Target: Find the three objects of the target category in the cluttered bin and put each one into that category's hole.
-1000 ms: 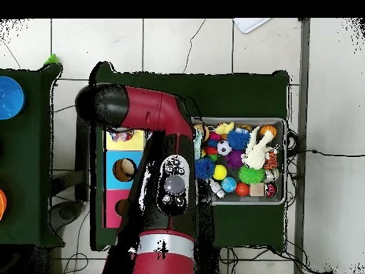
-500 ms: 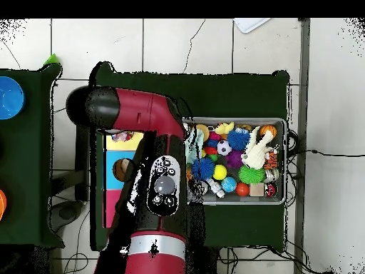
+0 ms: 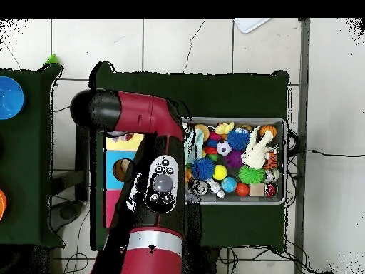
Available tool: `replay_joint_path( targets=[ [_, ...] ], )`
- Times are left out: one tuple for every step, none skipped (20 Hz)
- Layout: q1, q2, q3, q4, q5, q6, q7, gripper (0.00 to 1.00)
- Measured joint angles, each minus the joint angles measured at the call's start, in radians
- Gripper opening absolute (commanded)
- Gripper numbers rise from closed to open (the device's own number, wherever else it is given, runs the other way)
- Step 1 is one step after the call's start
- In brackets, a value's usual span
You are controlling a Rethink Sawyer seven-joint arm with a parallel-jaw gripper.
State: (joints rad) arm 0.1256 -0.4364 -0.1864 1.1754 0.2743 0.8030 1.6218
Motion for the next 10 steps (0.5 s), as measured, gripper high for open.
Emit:
replay_joint_path(
  targets=[
    [0.002, 0.004, -0.005, 0.000, -0.001, 0.000, 0.000, 0.00],
    [0.005, 0.008, -0.011, 0.000, -0.004, 0.000, 0.000, 0.00],
    [0.008, 0.011, -0.017, 0.000, -0.007, 0.000, 0.000, 0.00],
    [0.011, 0.015, -0.024, 0.000, -0.014, 0.000, 0.000, 0.00],
    [0.013, 0.017, -0.027, 0.000, -0.017, 0.001, 0.000, 0.00],
    [0.014, 0.018, -0.028, 0.000, -0.020, 0.003, 0.000, 0.00],
    [0.016, 0.019, -0.030, 0.000, -0.022, 0.004, 0.000, 0.00],
    [0.019, 0.022, -0.035, 0.000, -0.025, 0.008, 0.000, 0.00],
    [0.021, 0.023, -0.038, 0.000, -0.025, 0.010, 0.000, 0.00],
    [0.023, 0.025, -0.041, 0.000, -0.026, 0.013, 0.000, 0.00]
  ],
)
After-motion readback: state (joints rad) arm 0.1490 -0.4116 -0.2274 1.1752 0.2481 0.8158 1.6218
